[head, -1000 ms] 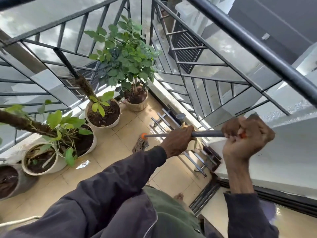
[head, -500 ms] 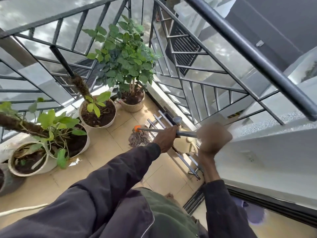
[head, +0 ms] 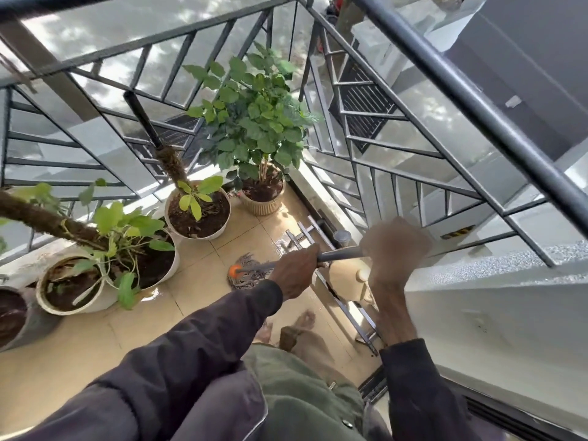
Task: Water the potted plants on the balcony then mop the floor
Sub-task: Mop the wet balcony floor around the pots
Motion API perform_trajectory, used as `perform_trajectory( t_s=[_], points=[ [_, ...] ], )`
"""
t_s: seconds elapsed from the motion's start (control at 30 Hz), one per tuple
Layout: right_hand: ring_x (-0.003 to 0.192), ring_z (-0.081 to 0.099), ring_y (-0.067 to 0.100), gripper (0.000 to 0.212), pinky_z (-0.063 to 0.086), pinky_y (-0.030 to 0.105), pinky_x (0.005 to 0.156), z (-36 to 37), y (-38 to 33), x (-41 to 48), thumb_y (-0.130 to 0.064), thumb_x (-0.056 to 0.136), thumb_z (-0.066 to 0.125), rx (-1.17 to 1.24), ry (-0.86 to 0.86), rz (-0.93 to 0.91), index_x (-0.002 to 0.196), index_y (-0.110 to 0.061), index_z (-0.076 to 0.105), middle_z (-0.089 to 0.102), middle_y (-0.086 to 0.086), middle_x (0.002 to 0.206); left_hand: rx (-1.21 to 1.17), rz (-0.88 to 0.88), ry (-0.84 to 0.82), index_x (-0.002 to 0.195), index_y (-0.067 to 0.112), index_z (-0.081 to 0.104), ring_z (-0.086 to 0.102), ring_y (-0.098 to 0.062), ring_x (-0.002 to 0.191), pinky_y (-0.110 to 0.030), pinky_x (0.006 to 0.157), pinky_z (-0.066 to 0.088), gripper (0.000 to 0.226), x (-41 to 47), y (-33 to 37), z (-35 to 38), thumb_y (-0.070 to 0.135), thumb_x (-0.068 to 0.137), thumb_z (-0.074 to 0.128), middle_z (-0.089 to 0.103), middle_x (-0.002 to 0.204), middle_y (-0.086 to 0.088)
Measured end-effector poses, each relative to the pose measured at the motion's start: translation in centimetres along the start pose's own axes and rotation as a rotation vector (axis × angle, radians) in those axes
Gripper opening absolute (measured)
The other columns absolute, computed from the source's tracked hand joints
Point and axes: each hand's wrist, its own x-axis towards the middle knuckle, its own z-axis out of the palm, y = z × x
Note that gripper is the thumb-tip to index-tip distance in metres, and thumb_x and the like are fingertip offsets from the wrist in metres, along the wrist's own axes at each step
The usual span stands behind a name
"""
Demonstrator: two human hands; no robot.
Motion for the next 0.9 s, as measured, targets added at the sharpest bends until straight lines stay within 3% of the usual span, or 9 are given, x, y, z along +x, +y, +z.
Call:
perform_trajectory(
  t_s=[0.2,0.37,0.47,0.57,0.63,0.7,0.77,0.9],
  points=[
    [0.035,0.038,0.018,0.044,0.034,0.035,0.042,-0.5,-2.2,5.5,0.0,0.085,0.054,0.047,-0.049,-0.157,0.056,-0.033,0.057,0.043,-0.02,0.046,-0.034,0.043,0.114,0.115,0.014,0.05,0.05,-0.017,0.063,-0.033,0.058,0.048,0.013,6.1,2.5,-2.0,0.011,0.104,0.043,0.05,0.082,0.006],
    [0.043,0.047,0.021,0.033,0.042,0.04,0.049,-1.0,0.0,10.1,-0.01,0.087,0.06,-0.097,-0.057,-0.132,0.06,-0.029,0.059,0.052,-0.016,0.051,-0.075,-0.012,0.033,0.119,0.009,0.047,0.065,-0.031,0.078,-0.043,0.062,0.051,0.019,12.2,3.2,-2.4,0.003,0.101,0.047,0.065,0.102,-0.01],
    [0.044,0.045,0.03,0.029,0.041,0.045,0.047,-1.2,2.3,12.0,-0.01,0.084,0.06,-0.15,-0.012,-0.117,0.057,-0.019,0.058,0.051,-0.01,0.049,-0.093,-0.056,-0.025,0.118,0.012,0.048,0.063,-0.027,0.078,-0.035,0.063,0.049,0.015,15.5,2.8,-2.0,0.008,0.104,0.044,0.064,0.101,-0.005],
    [0.041,0.042,0.029,0.038,0.036,0.046,0.041,-2.0,3.5,15.1,0.006,0.08,0.057,-0.073,0.03,-0.085,0.051,-0.018,0.054,0.043,-0.001,0.045,-0.102,-0.077,0.011,0.11,0.017,0.048,0.054,-0.013,0.068,-0.014,0.055,0.037,0.008,18.0,3.7,-1.5,0.015,0.108,0.04,0.061,0.093,0.004],
    [0.041,0.038,0.028,0.044,0.031,0.041,0.042,-2.2,3.4,17.0,0.007,0.078,0.055,-0.002,0.036,-0.061,0.052,-0.028,0.055,0.04,-0.003,0.044,-0.094,-0.128,0.03,0.111,0.015,0.049,0.058,-0.017,0.072,-0.025,0.064,0.047,0.01,19.1,4.4,-1.2,0.011,0.105,0.042,0.067,0.095,-0.002],
    [0.038,0.035,0.028,0.04,0.028,0.039,0.041,-2.1,3.2,18.6,0.003,0.077,0.055,0.03,0.021,-0.058,0.051,-0.027,0.055,0.039,-0.001,0.043,-0.092,-0.189,0.029,0.114,0.012,0.049,0.065,-0.026,0.077,-0.041,0.07,0.051,0.013,19.9,4.9,-1.2,0.007,0.105,0.042,0.068,0.094,-0.009],
    [0.036,0.033,0.03,0.033,0.027,0.038,0.039,-2.0,3.4,19.7,-0.002,0.078,0.056,0.048,0.009,-0.048,0.051,-0.021,0.054,0.039,0.002,0.043,-0.083,-0.234,0.014,0.116,0.012,0.048,0.066,-0.03,0.079,-0.045,0.07,0.054,0.015,20.6,4.8,-1.3,0.006,0.106,0.04,0.068,0.094,-0.011],
    [0.036,0.033,0.026,0.036,0.031,0.029,0.045,-2.0,4.7,21.2,-0.009,0.08,0.059,0.085,-0.032,0.043,0.05,-0.028,0.055,0.039,0.0,0.042,-0.033,-0.272,-0.014,0.12,0.014,0.048,0.067,-0.029,0.077,-0.042,0.067,0.054,0.018,20.6,3.8,-1.1,0.006,0.106,0.041,0.065,0.091,-0.007]
  ],
)
